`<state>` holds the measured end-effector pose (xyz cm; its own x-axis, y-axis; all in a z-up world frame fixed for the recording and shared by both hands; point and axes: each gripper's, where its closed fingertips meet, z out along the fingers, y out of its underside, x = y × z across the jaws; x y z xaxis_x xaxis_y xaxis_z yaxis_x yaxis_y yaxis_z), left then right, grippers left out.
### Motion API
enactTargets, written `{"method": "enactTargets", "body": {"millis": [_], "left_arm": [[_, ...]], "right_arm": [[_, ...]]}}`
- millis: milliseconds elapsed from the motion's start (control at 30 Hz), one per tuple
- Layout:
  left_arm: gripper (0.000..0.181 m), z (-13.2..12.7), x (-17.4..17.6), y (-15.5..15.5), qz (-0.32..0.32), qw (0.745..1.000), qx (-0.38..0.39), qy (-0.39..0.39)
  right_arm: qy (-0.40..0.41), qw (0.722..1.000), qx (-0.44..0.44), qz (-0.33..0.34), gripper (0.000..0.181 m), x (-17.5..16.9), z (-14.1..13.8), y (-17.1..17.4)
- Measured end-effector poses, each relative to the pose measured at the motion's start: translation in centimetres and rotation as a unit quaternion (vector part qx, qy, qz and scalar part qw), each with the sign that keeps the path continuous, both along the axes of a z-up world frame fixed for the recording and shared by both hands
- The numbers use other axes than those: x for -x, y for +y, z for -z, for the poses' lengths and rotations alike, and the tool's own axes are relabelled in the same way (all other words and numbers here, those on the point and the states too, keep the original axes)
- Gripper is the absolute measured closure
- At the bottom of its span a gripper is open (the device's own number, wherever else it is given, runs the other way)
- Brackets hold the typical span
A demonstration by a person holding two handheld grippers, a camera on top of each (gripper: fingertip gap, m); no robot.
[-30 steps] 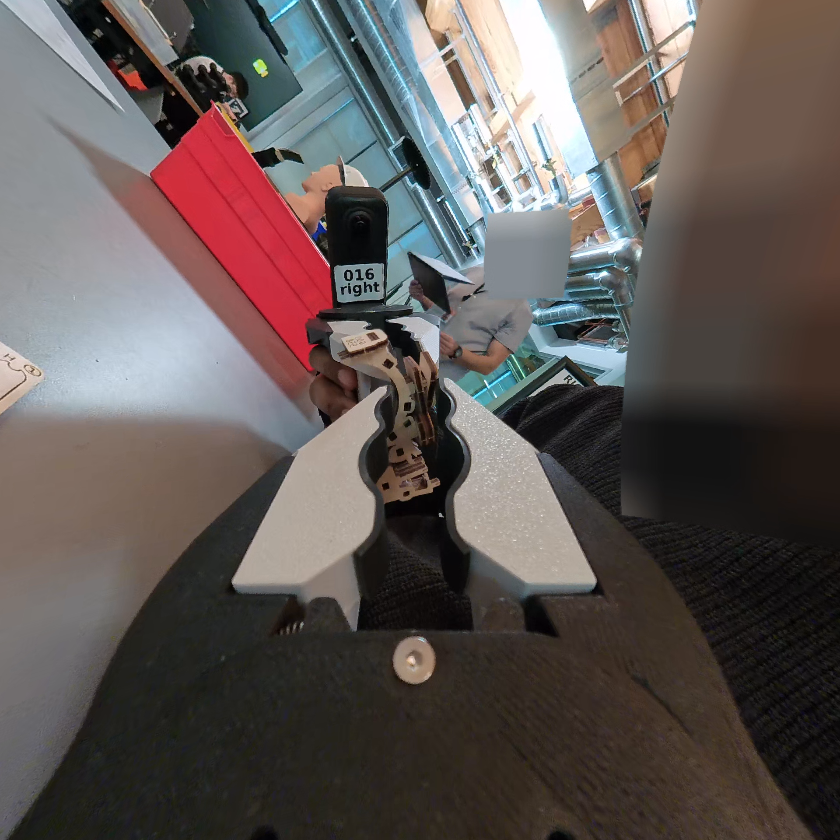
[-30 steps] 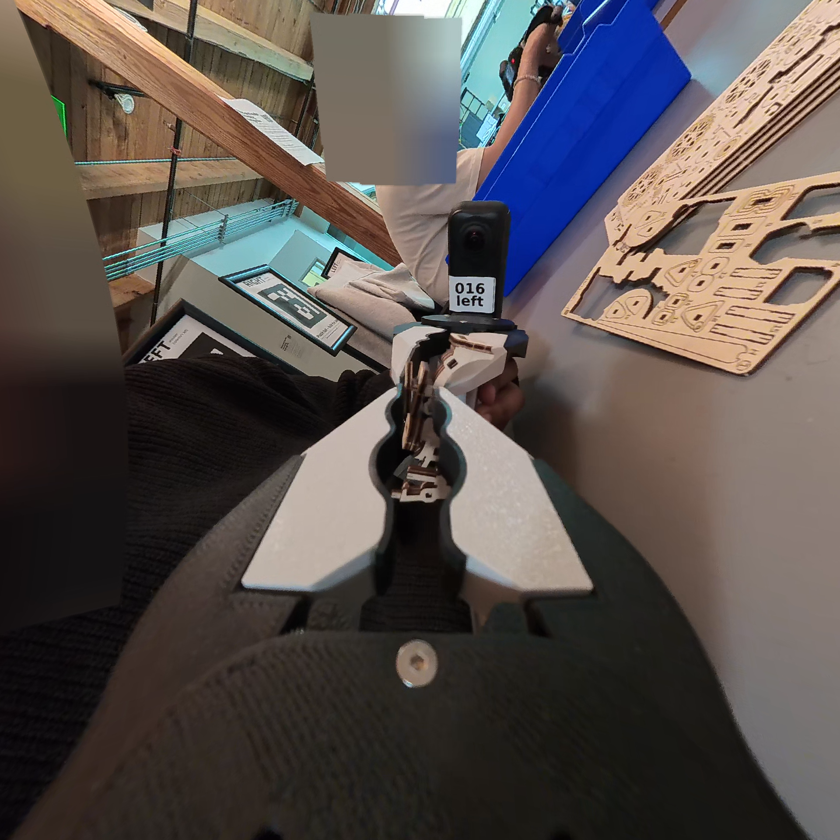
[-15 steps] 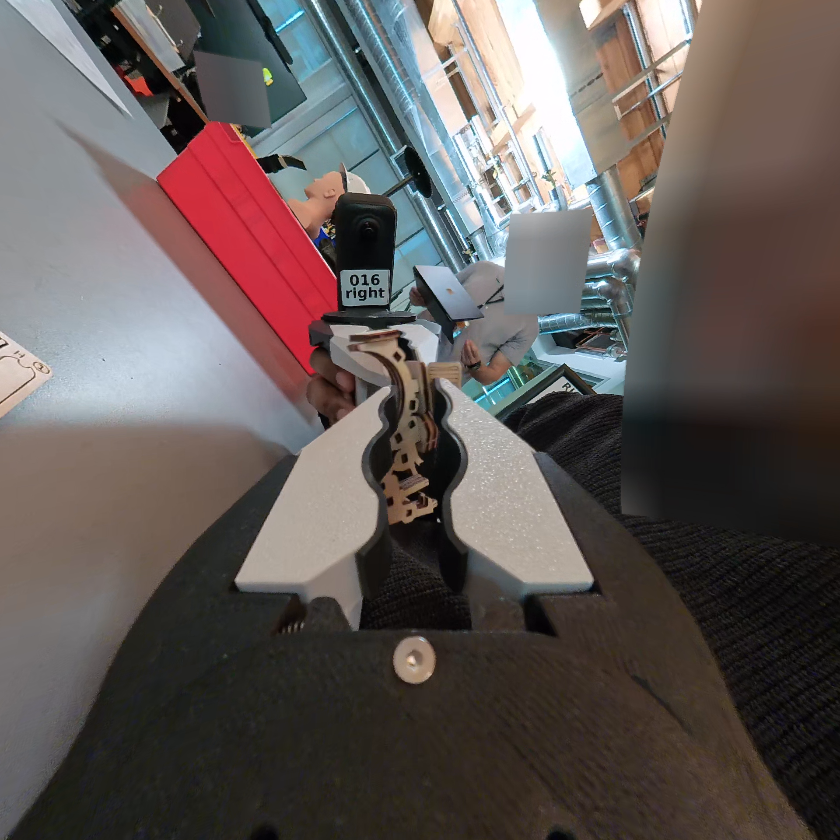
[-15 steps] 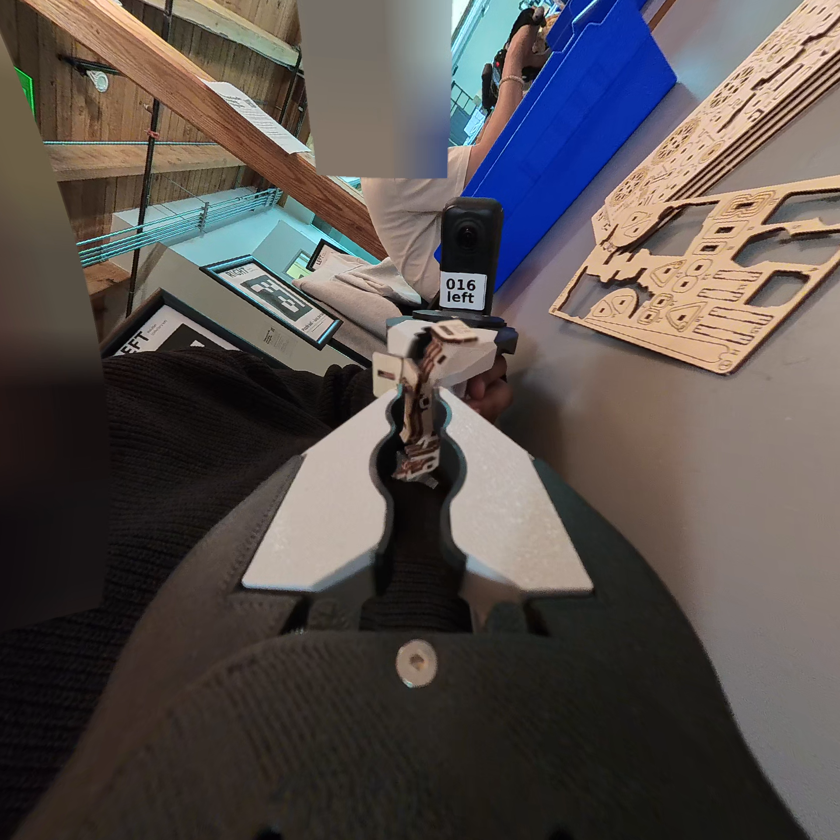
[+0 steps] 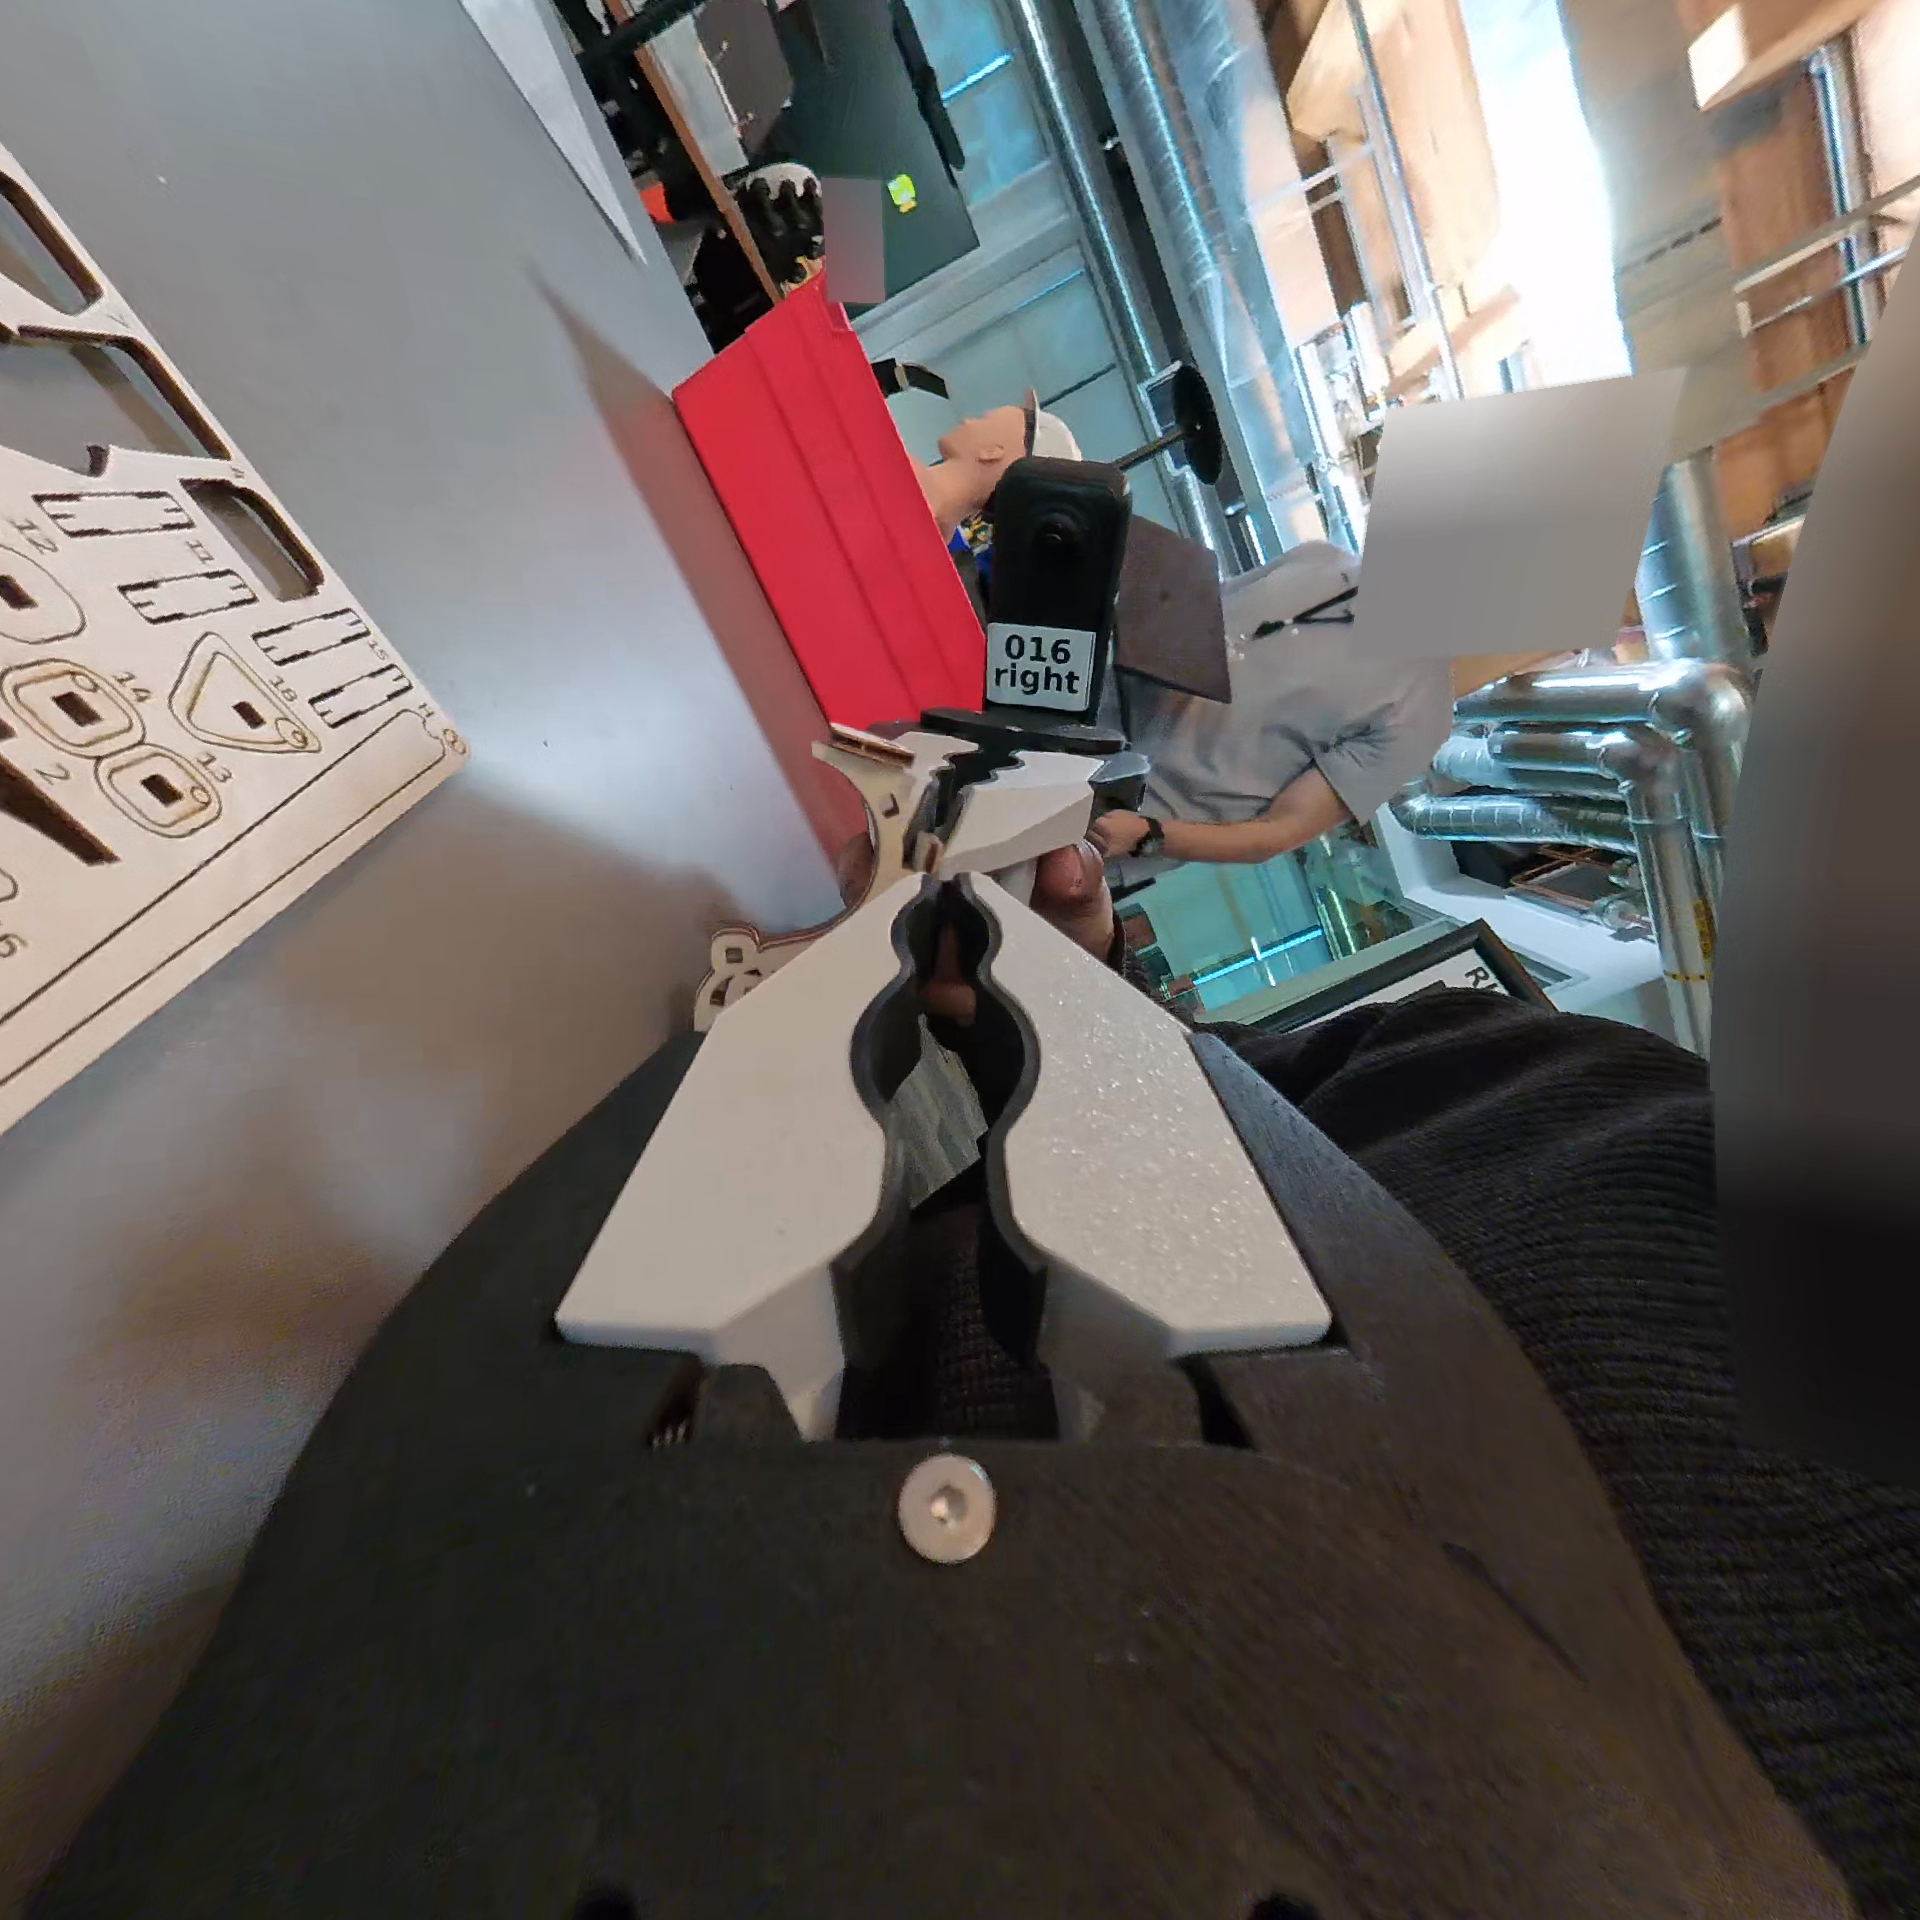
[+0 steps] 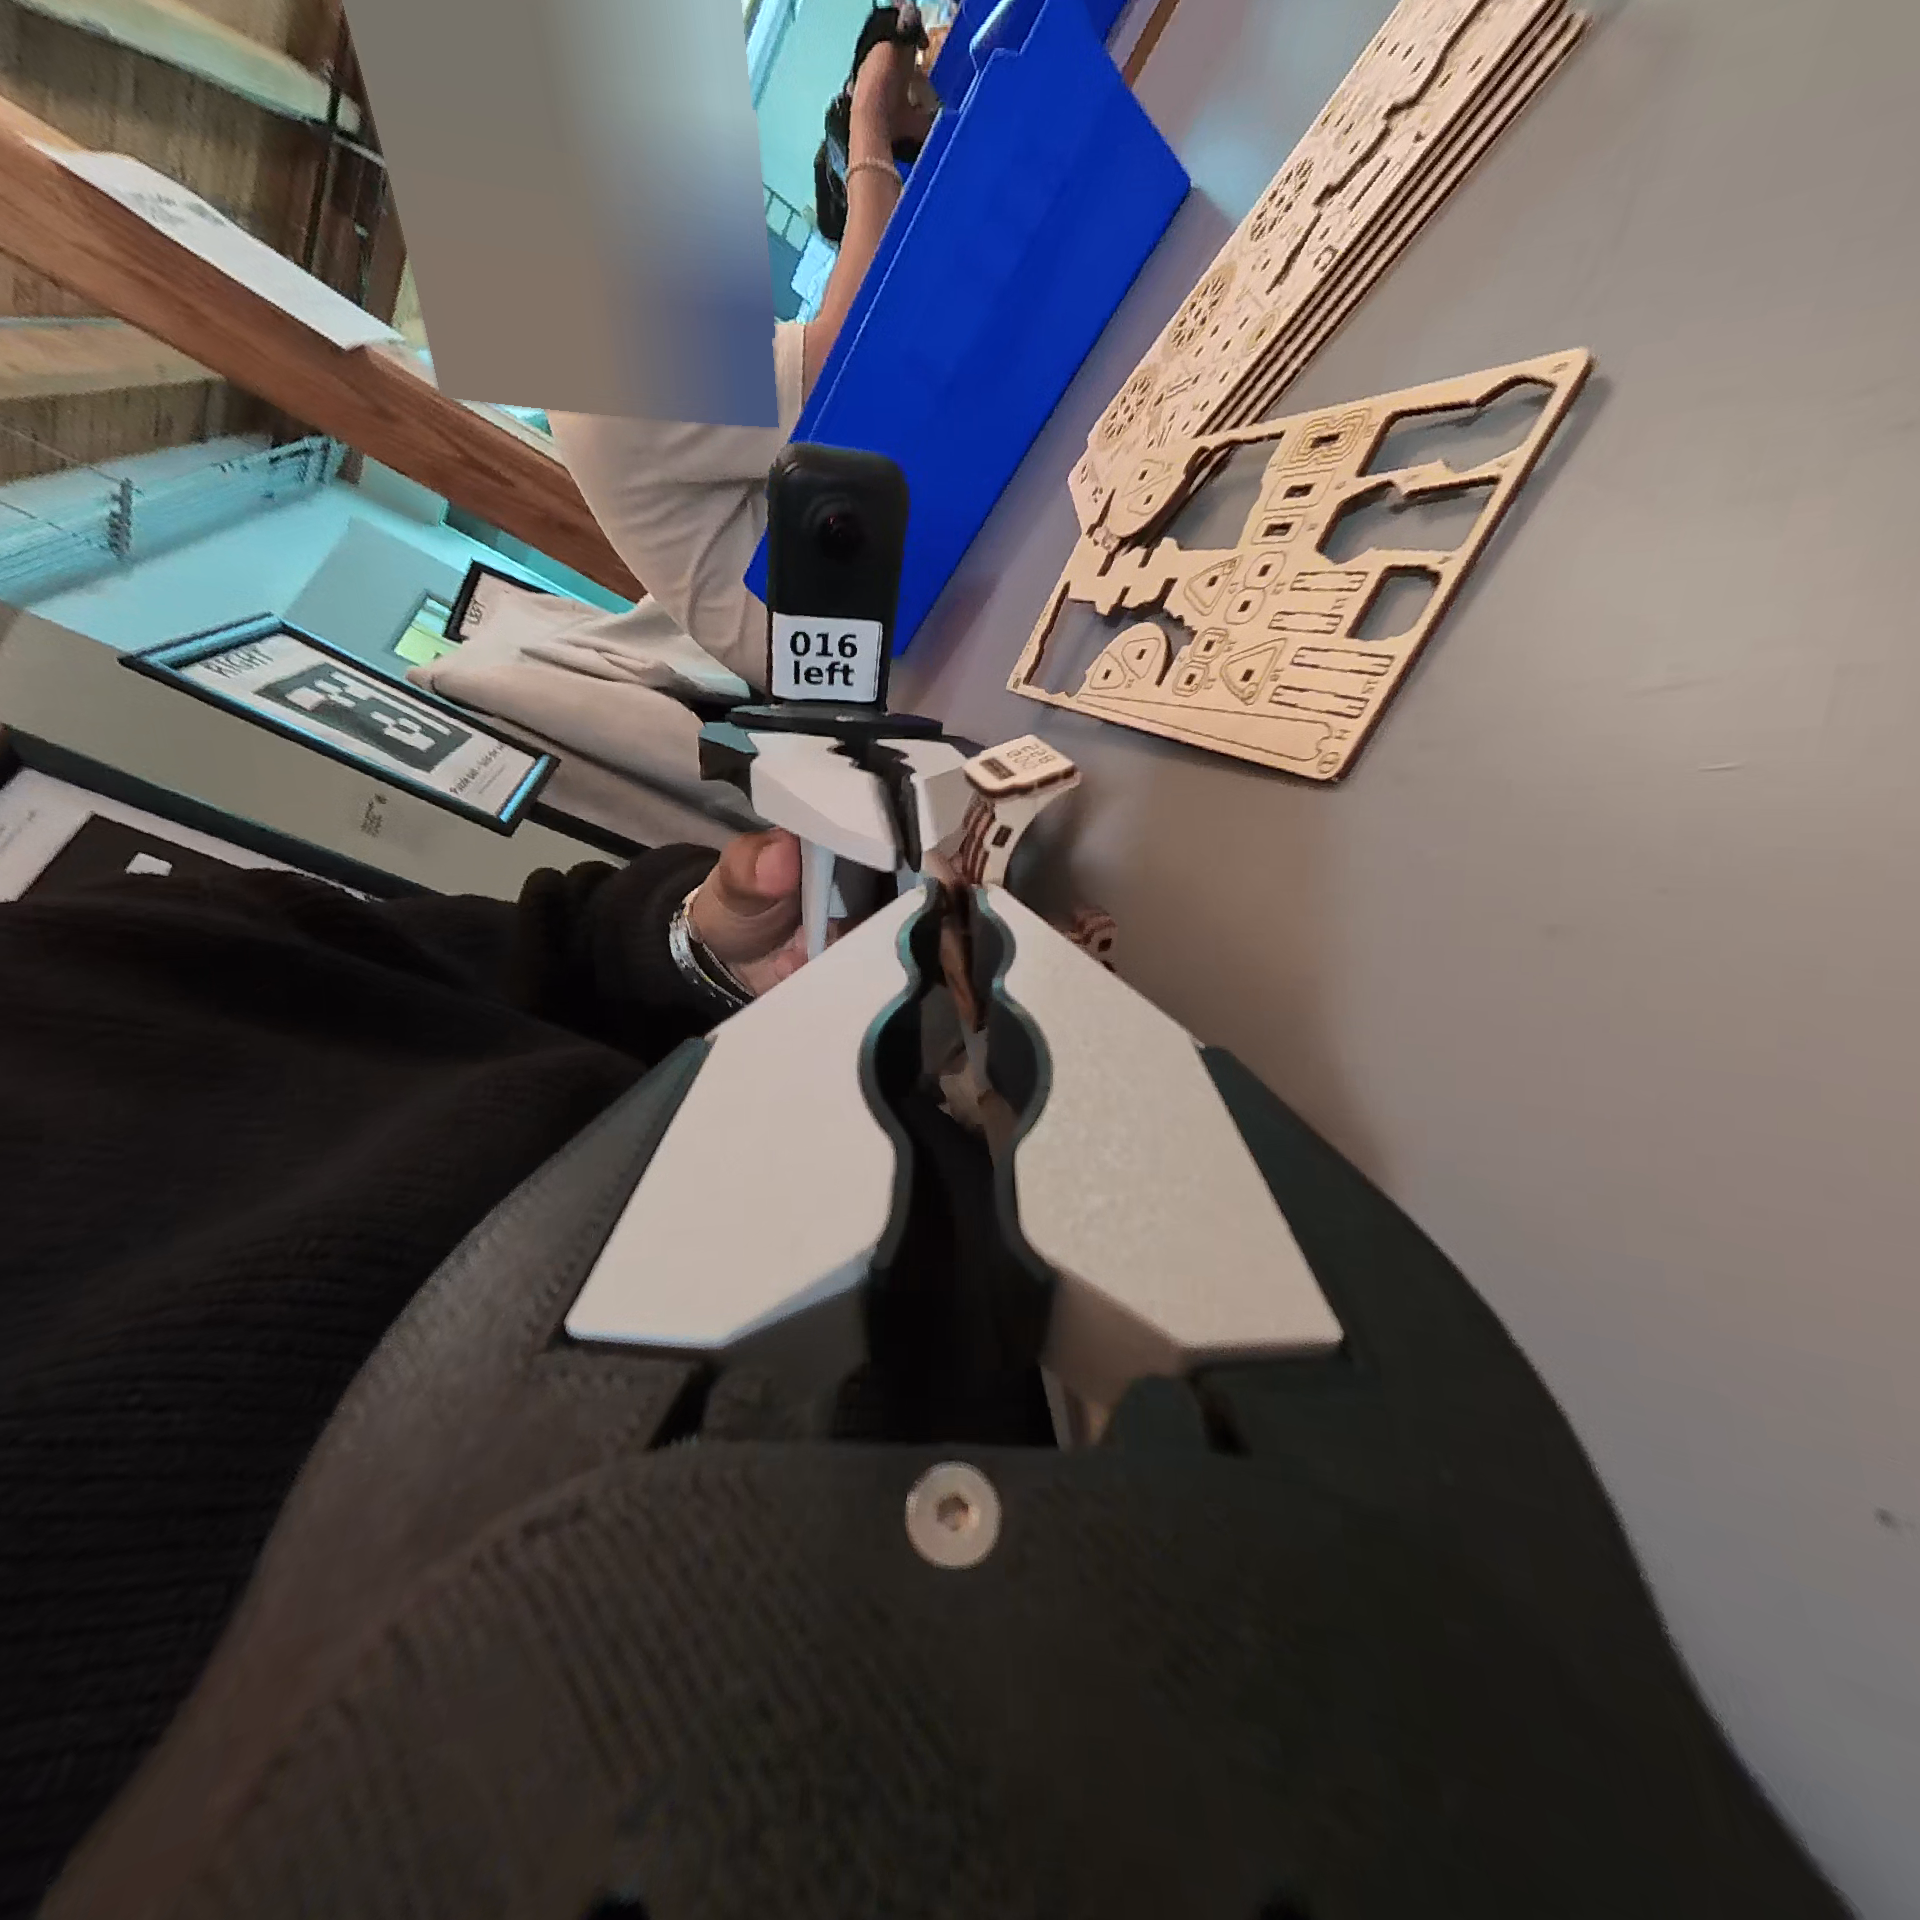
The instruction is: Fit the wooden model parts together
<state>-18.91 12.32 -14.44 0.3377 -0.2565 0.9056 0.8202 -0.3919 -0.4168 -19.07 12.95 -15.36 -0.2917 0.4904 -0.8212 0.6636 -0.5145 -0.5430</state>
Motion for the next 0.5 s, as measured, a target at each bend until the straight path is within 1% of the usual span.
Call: {"method": "enactTargets", "body": {"millis": [133, 200, 267, 300, 333, 433, 500], "left_arm": [[0.168, -0.8, 0.4, -0.2, -0.004, 1.000, -0.023, -0.006], [0.162, -1.0, 0.9, -0.3, -0.009, 1.000, -0.028, -0.001], [0.151, -1.1, 1.0, -0.3, -0.004, 1.000, -0.030, 0.005], [0.145, -1.1, 0.8, -0.4, 0.008, 1.000, -0.027, 0.008], [0.142, -1.2, 0.4, -0.5, 0.025, 0.999, -0.029, 0.011], [0.142, -1.9, -1.5, -1.1, 0.085, 0.995, -0.051, 0.015], [0.142, -2.0, -2.7, -1.4, 0.118, 0.991, -0.054, 0.015]], "right_arm": [[0.013, 0.999, 0.035, -0.008, 0.178, -0.2, -1.0, 0.0], [0.026, 0.997, 0.073, -0.027, 0.178, -0.5, -2.1, -0.4], [0.042, 0.991, 0.113, -0.058, 0.178, -1.2, -3.4, -1.0], [0.051, 0.988, 0.126, -0.075, 0.178, -1.6, -3.9, -1.4], [0.059, 0.985, 0.129, -0.093, 0.179, -2.0, -4.3, -1.9], [0.082, 0.981, 0.109, -0.135, 0.179, -3.0, -4.7, -3.3], [0.096, 0.978, 0.111, -0.146, 0.179, -3.4, -5.3, -3.7]]}}
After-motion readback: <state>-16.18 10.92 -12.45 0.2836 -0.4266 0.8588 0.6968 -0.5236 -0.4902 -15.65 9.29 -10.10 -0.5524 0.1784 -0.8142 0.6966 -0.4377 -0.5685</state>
